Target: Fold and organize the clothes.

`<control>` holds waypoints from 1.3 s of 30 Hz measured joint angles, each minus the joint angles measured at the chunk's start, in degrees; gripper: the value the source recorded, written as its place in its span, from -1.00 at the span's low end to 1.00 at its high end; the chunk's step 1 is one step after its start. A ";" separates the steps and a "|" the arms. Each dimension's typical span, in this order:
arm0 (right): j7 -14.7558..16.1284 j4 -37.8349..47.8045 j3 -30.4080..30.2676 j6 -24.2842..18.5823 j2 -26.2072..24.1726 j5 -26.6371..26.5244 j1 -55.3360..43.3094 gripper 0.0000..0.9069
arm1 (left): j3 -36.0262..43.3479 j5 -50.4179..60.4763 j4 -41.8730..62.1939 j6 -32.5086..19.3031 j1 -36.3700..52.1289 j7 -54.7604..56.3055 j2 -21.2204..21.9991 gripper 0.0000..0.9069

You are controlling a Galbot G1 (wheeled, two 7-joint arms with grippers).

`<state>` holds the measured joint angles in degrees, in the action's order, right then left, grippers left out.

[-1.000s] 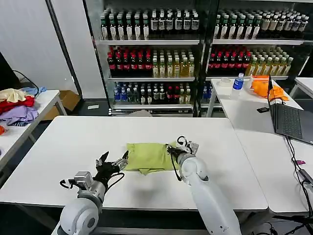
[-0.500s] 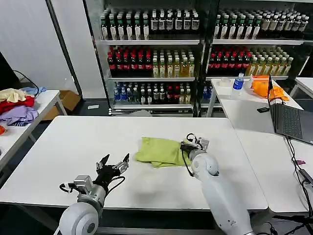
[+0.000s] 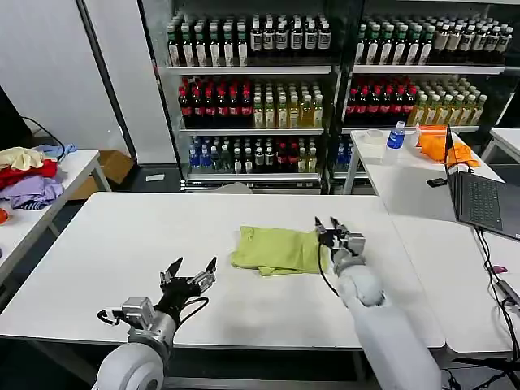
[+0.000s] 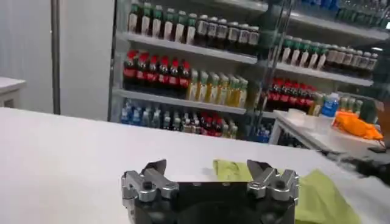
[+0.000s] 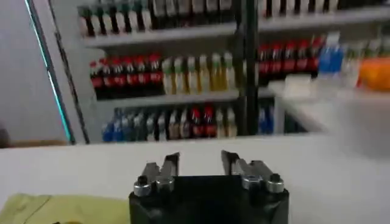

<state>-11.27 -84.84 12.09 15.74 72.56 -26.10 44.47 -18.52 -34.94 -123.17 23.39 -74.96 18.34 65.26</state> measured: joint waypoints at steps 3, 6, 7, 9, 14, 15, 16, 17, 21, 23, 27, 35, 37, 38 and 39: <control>0.86 -4.78 1.82 -2.94 -1.71 2.74 4.71 1.00 | -0.26 1.07 -0.81 -0.28 -0.98 -0.23 -0.07 1.00; 1.82 -10.75 4.83 -5.29 -3.11 4.54 10.63 1.00 | -0.65 2.16 -1.64 -0.53 -2.03 -0.43 -0.42 1.00; 2.17 -12.94 5.96 -5.89 -3.39 5.03 12.99 1.00 | -0.74 2.44 -1.90 -0.55 -2.36 -0.49 -0.57 1.00; 2.82 -16.80 8.01 -6.81 -3.71 5.76 17.34 1.00 | -1.04 2.97 -2.43 -0.55 -2.99 -0.61 -0.74 1.00; 3.86 -25.77 13.32 -8.42 -3.77 7.53 28.30 1.00 | -1.87 4.10 -3.86 -0.68 -4.69 -1.24 -0.91 1.00; 4.00 -27.17 14.17 -8.68 -3.71 7.87 30.16 1.00 | -2.06 4.28 -4.17 -0.72 -4.99 -1.34 -0.95 1.00; 4.12 -28.68 15.08 -8.90 -3.60 8.27 32.08 1.00 | -2.26 4.44 -4.50 -0.76 -5.34 -1.52 -1.04 1.00; 4.18 -29.90 15.81 -9.04 -3.55 8.57 33.59 1.00 | -2.48 4.63 -4.83 -0.80 -5.73 -1.71 -1.19 1.00; 4.26 -34.37 18.40 -9.24 -3.43 9.42 38.59 1.00 | -2.81 5.89 -5.69 -0.86 -6.88 -2.41 -1.62 1.00; 4.26 -36.17 19.48 -9.40 -3.44 9.92 40.65 1.00 | -2.89 6.43 -6.17 -0.85 -7.40 -2.74 -1.78 1.00; 4.41 -38.88 21.15 -9.79 -3.51 10.73 43.88 1.00 | -2.94 7.22 -7.04 -0.84 -8.27 -3.33 -1.78 1.00; 4.67 -41.63 22.76 -9.06 -3.95 10.94 46.53 1.00 | -3.09 8.13 -7.81 -0.80 -8.98 -4.18 -1.89 1.00; 4.62 -41.86 22.78 -8.72 -4.10 10.97 46.74 1.00 | -3.12 8.31 -7.84 -0.79 -9.08 -4.35 -1.89 1.00; 4.66 -41.94 22.79 -8.51 -4.24 11.00 46.80 1.00 | -3.15 8.39 -7.86 -0.79 -9.13 -4.46 -1.91 1.00; 4.79 -41.96 22.79 -8.35 -4.38 11.11 46.80 1.00 | -3.20 8.48 -7.86 -0.78 -9.18 -4.54 -1.96 1.00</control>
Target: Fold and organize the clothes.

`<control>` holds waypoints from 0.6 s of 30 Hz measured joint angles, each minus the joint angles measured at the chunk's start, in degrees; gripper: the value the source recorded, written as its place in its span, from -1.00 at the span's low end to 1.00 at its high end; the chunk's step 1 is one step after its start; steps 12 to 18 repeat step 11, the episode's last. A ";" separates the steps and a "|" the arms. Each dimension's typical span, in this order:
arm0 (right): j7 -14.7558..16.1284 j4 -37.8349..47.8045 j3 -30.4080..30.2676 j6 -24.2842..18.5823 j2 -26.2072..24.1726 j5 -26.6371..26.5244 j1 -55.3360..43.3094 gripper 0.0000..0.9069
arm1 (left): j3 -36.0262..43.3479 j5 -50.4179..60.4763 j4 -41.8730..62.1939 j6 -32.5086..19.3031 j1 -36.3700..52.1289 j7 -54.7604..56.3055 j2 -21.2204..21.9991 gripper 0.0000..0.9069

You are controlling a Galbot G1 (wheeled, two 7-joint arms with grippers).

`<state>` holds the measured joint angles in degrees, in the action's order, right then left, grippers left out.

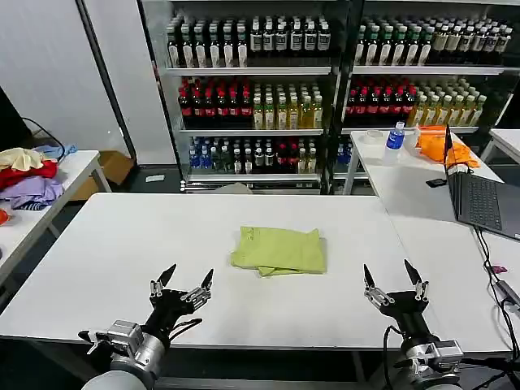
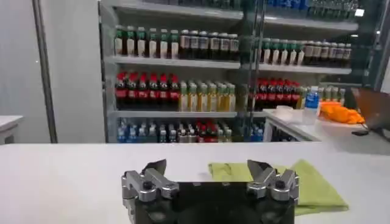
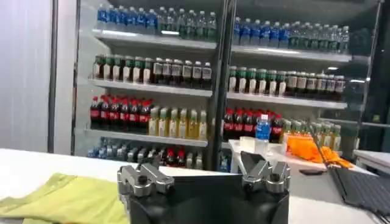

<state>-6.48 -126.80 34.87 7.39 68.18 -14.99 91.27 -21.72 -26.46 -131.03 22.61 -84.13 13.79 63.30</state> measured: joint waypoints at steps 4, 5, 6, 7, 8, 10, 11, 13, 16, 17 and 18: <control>0.12 0.34 -0.32 0.56 -0.61 0.13 -0.77 1.00 | -0.39 0.22 -0.29 0.17 -0.21 -0.12 -0.39 1.00; 0.11 0.67 -0.53 0.73 -0.78 0.10 -1.18 1.00 | -0.55 0.26 -0.46 0.18 -0.37 -0.18 -0.53 1.00; 0.06 0.99 -0.75 0.91 -0.96 0.03 -1.63 1.00 | -0.73 0.35 -0.65 0.18 -0.57 -0.31 -0.74 1.00; -0.03 1.27 -0.96 1.08 -1.11 0.01 -2.08 1.00 | -0.90 0.48 -0.81 0.16 -0.73 -0.43 -0.90 1.00; -0.12 1.59 -1.25 1.26 -1.25 0.04 -2.63 1.00 | -1.08 0.66 -0.95 0.12 -0.88 -0.57 -1.09 1.00; -0.39 2.18 -1.87 1.53 -1.34 0.27 -3.70 1.00 | -1.42 1.02 -1.30 0.05 -1.09 -0.89 -1.47 1.00; -0.55 2.50 -2.24 1.62 -1.34 0.40 -4.27 1.00 | -1.63 1.06 -1.46 0.06 -1.15 -1.05 -1.66 1.00; -0.55 2.50 -2.24 1.62 -1.34 0.40 -4.27 1.00 | -1.63 1.06 -1.46 0.06 -1.15 -1.05 -1.66 1.00; -0.55 2.50 -2.24 1.62 -1.34 0.40 -4.27 1.00 | -1.63 1.06 -1.46 0.06 -1.15 -1.05 -1.66 1.00; -0.55 2.50 -2.24 1.62 -1.34 0.40 -4.27 1.00 | -1.63 1.06 -1.46 0.06 -1.15 -1.05 -1.66 1.00; -0.55 2.50 -2.24 1.62 -1.34 0.40 -4.27 1.00 | -1.63 1.06 -1.46 0.06 -1.15 -1.05 -1.66 1.00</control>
